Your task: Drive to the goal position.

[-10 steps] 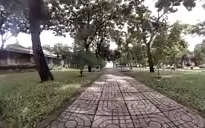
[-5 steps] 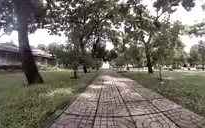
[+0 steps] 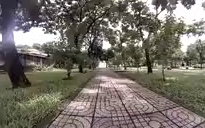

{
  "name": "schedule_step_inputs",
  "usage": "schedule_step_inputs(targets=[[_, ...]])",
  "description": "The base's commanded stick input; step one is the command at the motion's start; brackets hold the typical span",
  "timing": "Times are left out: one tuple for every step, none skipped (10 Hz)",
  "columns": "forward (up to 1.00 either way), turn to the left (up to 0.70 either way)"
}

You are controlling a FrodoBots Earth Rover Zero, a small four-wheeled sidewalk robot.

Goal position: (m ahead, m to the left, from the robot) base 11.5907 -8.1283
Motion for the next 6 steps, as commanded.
schedule_step_inputs(targets=[[1.00,0.00],[1.00,0.00],[1.00,0.00],[1.00,0.00],[1.00,0.00],[1.00,0.00]])
